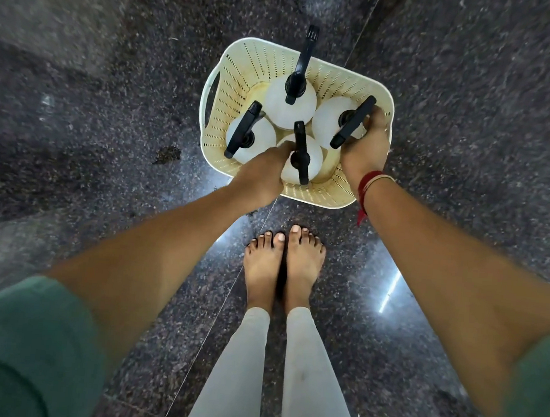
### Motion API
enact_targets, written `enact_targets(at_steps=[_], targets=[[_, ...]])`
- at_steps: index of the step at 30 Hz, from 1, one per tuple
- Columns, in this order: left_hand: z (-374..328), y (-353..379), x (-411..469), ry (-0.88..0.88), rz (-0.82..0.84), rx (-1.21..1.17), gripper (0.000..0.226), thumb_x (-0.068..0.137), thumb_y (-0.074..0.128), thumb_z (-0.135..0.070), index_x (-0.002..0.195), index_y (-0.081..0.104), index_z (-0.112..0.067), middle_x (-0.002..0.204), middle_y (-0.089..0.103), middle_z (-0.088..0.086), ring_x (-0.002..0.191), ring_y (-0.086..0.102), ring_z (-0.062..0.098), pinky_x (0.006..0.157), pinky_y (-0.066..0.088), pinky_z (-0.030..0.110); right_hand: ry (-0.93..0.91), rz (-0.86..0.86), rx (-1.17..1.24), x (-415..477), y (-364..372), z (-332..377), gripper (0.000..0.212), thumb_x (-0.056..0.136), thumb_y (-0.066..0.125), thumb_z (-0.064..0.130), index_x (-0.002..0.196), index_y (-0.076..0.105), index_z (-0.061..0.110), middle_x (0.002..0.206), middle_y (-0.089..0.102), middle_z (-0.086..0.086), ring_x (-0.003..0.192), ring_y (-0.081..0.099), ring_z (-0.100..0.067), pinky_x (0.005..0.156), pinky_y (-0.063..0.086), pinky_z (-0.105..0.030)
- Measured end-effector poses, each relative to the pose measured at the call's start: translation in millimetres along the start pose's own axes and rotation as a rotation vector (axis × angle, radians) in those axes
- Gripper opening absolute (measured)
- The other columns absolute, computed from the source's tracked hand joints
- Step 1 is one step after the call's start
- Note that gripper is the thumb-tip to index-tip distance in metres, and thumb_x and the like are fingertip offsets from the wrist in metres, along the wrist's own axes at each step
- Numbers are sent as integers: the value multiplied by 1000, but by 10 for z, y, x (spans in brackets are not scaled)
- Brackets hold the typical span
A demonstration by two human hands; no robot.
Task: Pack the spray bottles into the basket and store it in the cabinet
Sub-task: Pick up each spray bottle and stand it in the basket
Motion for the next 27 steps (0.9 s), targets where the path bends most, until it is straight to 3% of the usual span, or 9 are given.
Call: enact_targets(at_steps=[3,5,8,10,13,16,20,23,27], targets=[[-102,6,-208,-140,-207,-325,40,89,35,-3,125,51,-13,99,68,17,81,63,30,67,50,37,48,-46,80,-102,-88,31,48,83,43,-3,127,52,15,109,60,3,102,54,-13,84,41,-16],[-186,-15,-284,-143,-317,-371,33,94,35,-20,122,51,-12,76,69,11,63,61,25,53,44,35,68,-98,135,-135,-151,85,45,84,38,-2,123,55,13,117,62,-3,105,55,-14,90,44,-21],[-343,-68,-240,-151,-394,-247,60,89,38,-61,125,49,-14,51,53,-8,55,56,12,50,35,26,117,-199,221,-119,-192,178,27,91,43,24,112,57,15,101,66,-3,93,63,-21,87,52,-38],[-448,-78,-146,-216,-354,-107,79,77,43,-77,126,46,-15,65,56,-12,67,56,16,57,40,28,166,-162,223,-92,-199,225,42,85,50,50,112,51,18,94,65,-1,88,67,-25,80,56,-46],[-501,-13,-5,-292,-268,80,66,80,58,-57,121,44,-7,93,67,8,87,64,32,62,43,32,207,22,129,-82,-136,243,54,75,58,61,110,43,23,98,68,-3,78,70,-23,67,60,-37],[-535,8,21,-266,-281,78,36,87,56,-28,113,45,-5,96,66,15,89,63,38,59,36,33,178,79,67,-53,-76,254,42,79,58,41,110,45,16,89,69,-7,63,67,-21,51,53,-28],[-547,-52,21,-139,-165,267,30,89,52,-18,117,45,-8,97,65,15,87,61,37,58,35,34,147,85,43,18,-63,329,22,79,46,20,100,48,13,85,69,-14,53,67,-23,42,49,-24],[-526,-144,22,-50,-80,427,25,90,50,-16,114,44,-10,93,63,14,73,53,31,55,35,34,138,22,78,55,-111,350,21,79,44,19,99,46,15,89,70,-13,61,69,-24,48,53,-27],[-520,-225,34,21,-29,568,28,91,51,-18,117,45,-10,93,63,13,71,51,31,54,35,34,232,49,36,46,-41,344,38,83,44,28,117,41,12,109,64,-10,93,67,-30,85,55,-50]])
Point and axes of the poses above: each hand's wrist, its own x-axis towards the middle knuckle, its own y-axis out of the palm, z = x × y, the point moved 1 cm from there along x, towards the middle knuckle
